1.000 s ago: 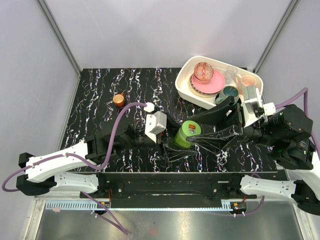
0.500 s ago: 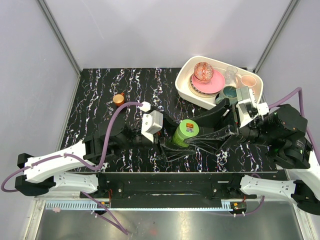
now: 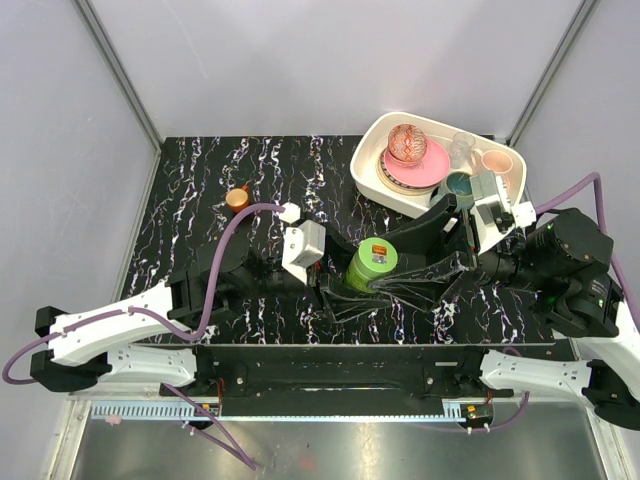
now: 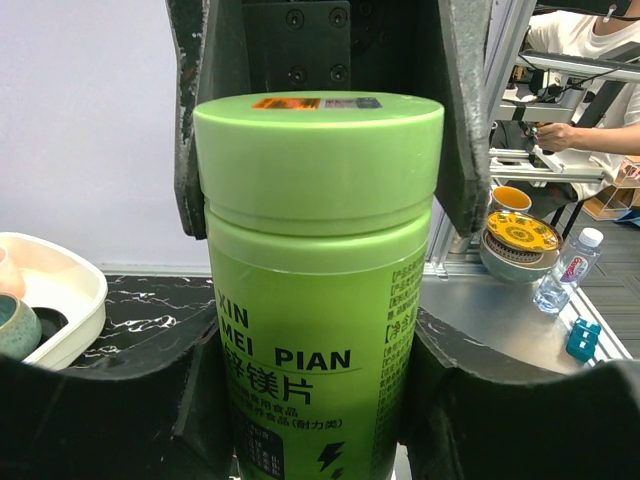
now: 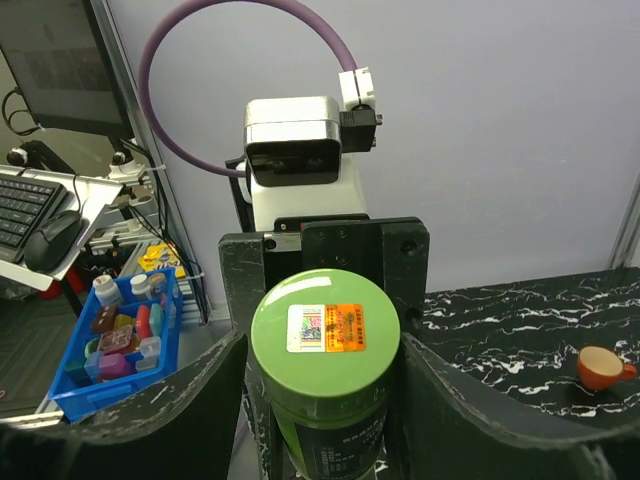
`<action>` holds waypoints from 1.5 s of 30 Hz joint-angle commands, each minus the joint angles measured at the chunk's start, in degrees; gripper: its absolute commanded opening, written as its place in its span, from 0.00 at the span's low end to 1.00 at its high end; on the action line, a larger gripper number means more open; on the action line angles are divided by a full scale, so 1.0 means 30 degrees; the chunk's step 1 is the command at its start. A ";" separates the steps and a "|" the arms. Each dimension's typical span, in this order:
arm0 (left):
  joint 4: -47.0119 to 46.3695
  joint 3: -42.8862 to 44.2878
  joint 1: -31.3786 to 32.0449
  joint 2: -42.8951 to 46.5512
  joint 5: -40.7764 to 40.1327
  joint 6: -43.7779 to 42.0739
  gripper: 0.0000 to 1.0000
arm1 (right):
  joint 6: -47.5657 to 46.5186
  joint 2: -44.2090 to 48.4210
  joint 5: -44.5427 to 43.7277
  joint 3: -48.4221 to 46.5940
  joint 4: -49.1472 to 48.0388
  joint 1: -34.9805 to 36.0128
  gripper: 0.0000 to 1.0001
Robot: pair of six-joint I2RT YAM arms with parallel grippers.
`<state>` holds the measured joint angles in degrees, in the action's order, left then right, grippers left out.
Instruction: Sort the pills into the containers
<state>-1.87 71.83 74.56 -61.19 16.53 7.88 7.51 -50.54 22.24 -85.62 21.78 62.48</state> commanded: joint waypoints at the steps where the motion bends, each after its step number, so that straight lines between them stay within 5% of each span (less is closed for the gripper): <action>1: -0.2014 0.0196 -0.0070 0.0299 -0.0268 0.0215 0.00 | 0.0661 -0.0114 0.0907 0.0182 -0.0989 0.0063 0.64; 27: -0.2101 0.0050 -0.0070 -0.0170 0.0142 0.0567 0.00 | 0.1541 0.0324 -0.1817 0.0856 -0.2484 0.0063 0.74; 39: -0.2219 -0.0067 -0.0099 -0.0229 0.0201 0.0654 0.00 | 0.1540 0.0471 -0.1613 0.1032 -0.2485 0.0062 0.64; 45: -0.2394 -0.0097 -0.0070 -0.0229 0.0405 0.0742 0.00 | 0.1307 0.0558 -0.0941 0.1178 -0.2485 0.0063 0.50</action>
<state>-3.44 71.50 74.41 -62.06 16.64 9.72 11.66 -49.45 18.09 -82.41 16.78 62.48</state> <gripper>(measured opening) 0.554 0.586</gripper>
